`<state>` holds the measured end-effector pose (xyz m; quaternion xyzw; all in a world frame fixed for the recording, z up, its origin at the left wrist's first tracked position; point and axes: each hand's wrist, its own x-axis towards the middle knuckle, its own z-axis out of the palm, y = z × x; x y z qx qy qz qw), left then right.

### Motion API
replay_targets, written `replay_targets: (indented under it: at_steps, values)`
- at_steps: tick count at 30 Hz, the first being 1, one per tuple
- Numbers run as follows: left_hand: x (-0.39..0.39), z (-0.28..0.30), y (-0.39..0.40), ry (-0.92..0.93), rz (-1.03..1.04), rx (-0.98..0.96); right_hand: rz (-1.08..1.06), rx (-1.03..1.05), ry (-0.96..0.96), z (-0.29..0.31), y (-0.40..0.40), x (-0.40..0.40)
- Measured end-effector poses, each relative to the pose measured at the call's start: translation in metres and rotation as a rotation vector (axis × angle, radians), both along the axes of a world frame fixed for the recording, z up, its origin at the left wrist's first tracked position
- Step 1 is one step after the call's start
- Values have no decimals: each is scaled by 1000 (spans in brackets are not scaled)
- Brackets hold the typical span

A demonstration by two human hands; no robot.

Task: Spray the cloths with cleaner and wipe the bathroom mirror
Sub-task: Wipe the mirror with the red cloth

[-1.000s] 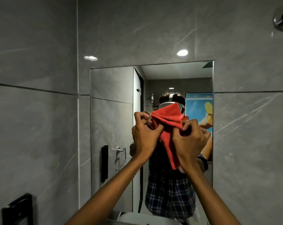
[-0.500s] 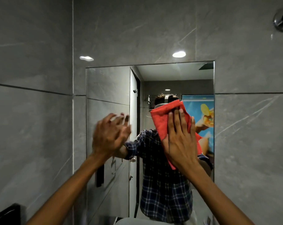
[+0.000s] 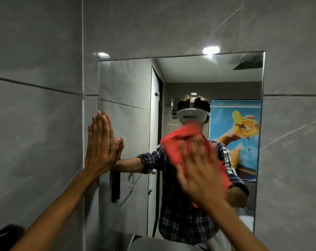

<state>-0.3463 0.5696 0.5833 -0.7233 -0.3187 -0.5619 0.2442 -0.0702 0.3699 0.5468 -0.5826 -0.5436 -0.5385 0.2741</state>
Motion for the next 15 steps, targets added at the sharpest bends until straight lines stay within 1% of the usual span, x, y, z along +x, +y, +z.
replay_targets:
  at_steps: [2,4,5,6,7,9,10,11,12,13,15]
  values:
    - [1,2,0,-2,1,-2,-63,145,210,26,-12,23]
    - [5,5,-3,-12,-12,-4,-68,314,424,60,-6,10]
    - [10,8,-18,-5,-29,6,-72,394,497,74,-15,-5]
    - [12,7,-21,10,-34,13,-40,418,501,82,-10,-21]
    - [13,8,-22,22,-35,9,4,372,448,85,0,-36]
    - [16,19,-23,24,-21,18,66,187,201,71,22,-63]
    - [15,33,-21,47,-9,19,78,77,60,56,31,-73]
    - [9,38,-16,47,-11,5,89,-19,-30,26,37,-80]
    - [4,60,-16,39,-26,22,51,-48,-123,14,32,-76]
    - [2,64,-15,27,-20,26,35,-53,-152,-4,25,-62]
    - [8,63,-14,10,-29,14,-4,0,-95,-18,2,-14]
